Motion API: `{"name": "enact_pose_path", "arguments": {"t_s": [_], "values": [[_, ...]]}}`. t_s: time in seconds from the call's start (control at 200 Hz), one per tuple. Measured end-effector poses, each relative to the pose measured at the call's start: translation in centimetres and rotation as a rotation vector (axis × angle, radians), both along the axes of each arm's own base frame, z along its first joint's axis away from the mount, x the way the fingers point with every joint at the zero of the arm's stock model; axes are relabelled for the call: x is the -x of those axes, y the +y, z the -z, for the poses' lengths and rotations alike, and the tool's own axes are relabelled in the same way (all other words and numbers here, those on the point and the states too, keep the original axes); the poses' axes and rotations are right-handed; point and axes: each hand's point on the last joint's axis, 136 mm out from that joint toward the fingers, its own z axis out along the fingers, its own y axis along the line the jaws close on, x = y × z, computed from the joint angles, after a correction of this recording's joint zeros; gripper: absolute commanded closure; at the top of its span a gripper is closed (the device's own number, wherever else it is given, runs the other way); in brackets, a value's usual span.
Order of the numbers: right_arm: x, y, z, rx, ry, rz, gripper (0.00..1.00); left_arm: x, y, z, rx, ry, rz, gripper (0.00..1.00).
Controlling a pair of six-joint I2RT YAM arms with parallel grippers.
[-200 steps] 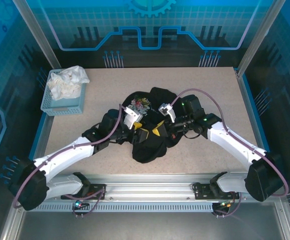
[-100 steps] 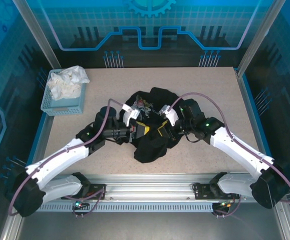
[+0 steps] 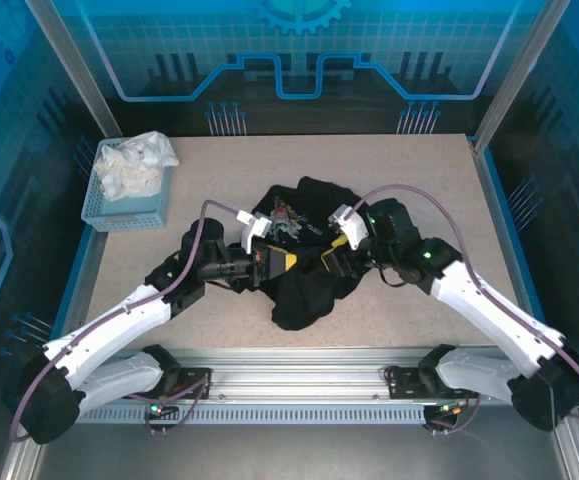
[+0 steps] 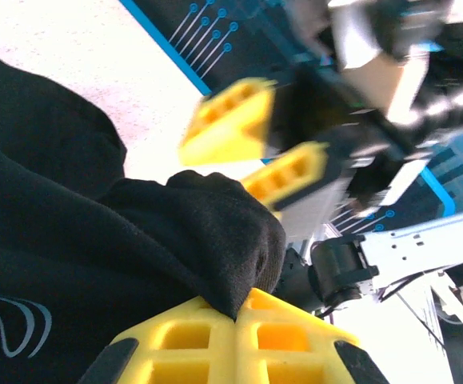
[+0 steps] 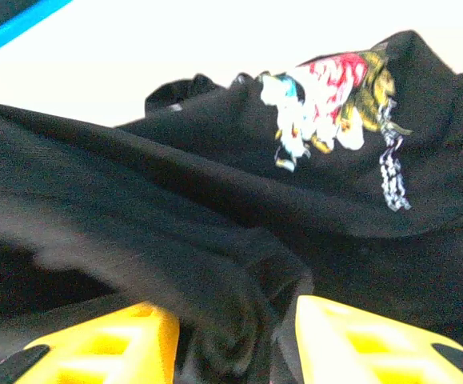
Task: Fold the inside-out t-shirt
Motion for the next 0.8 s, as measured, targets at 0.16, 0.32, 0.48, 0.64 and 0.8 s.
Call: {"name": "enact_pose_path", "arguments": {"t_s": [0.16, 0.32, 0.48, 0.64, 0.8], "values": [[2.3, -0.2, -2.4, -0.045, -0.089, -0.032, 0.52, -0.5, 0.0, 0.7, -0.017, 0.014, -0.019, 1.0], [2.0, 0.7, -1.0, 0.012, -0.088, -0.047, 0.42, -0.5, 0.0, 0.7, -0.016, 0.013, -0.019, 1.0], [0.5, 2.0, 1.7, 0.076, -0.035, -0.067, 0.4, -0.5, 0.0, 0.7, -0.017, 0.012, -0.019, 1.0], [-0.6, 2.6, 2.0, 0.07, -0.019, -0.084, 0.41, -0.4, 0.1, 0.7, -0.016, 0.007, -0.018, 1.0], [-0.7, 3.0, 1.3, 0.041, -0.021, -0.11, 0.44, -0.3, 0.1, 0.6, -0.018, 0.0, -0.017, 1.0]]}}
